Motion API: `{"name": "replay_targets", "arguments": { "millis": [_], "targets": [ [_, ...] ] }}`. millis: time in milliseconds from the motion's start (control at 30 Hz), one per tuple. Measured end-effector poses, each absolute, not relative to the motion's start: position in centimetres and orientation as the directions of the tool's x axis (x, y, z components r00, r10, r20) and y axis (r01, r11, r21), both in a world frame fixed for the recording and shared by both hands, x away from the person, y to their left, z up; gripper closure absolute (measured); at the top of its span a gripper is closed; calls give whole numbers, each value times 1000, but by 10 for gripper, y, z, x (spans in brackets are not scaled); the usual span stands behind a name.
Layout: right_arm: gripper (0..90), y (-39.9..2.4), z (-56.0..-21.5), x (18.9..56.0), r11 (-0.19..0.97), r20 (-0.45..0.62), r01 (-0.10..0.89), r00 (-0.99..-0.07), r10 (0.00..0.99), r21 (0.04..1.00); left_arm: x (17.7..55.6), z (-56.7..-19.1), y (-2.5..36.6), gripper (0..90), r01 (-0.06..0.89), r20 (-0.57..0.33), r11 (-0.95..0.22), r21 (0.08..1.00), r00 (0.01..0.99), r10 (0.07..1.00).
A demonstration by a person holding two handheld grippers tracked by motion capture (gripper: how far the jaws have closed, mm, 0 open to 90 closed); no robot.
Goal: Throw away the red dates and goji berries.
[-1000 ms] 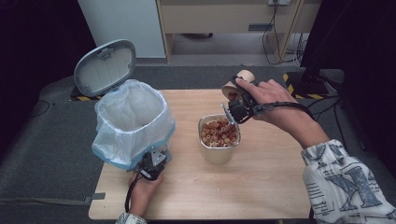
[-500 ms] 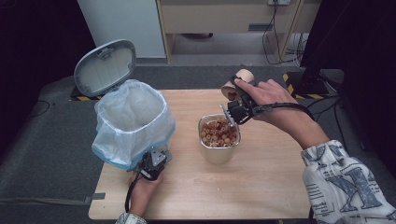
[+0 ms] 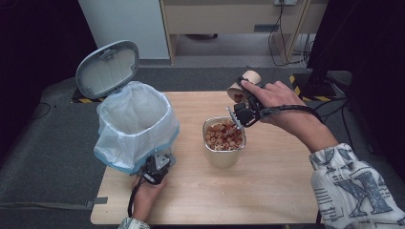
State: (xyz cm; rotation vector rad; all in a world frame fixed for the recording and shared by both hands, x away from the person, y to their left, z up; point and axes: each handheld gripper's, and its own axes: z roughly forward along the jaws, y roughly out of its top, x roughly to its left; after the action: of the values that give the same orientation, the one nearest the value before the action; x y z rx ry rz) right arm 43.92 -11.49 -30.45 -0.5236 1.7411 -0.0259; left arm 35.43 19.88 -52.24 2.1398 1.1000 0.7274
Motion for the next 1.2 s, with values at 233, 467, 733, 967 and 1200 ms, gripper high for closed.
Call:
{"name": "replay_targets", "arguments": {
  "millis": [233, 467, 733, 967, 1200],
  "targets": [
    [363, -114, -305, 439, 896, -923, -330, -140, -359, -298, 354, -522, 199, 875, 504, 188, -462, 729, 503, 844],
    [364, -112, -308, 439, 888, -917, -334, -133, -377, -317, 354, -522, 199, 874, 504, 188, -463, 729, 502, 844],
    [370, -109, -324, 444, 886, -908, -343, -167, -385, -313, 354, -522, 199, 872, 505, 190, -465, 728, 503, 843],
    [370, -104, -340, 445, 872, -887, -351, -187, -422, -341, 354, -522, 199, 870, 505, 185, -461, 730, 504, 844],
    [368, -112, -335, 444, 908, -911, -339, -240, -337, -247, 354, -522, 199, 869, 505, 185, -460, 730, 502, 845]
  ]
}}
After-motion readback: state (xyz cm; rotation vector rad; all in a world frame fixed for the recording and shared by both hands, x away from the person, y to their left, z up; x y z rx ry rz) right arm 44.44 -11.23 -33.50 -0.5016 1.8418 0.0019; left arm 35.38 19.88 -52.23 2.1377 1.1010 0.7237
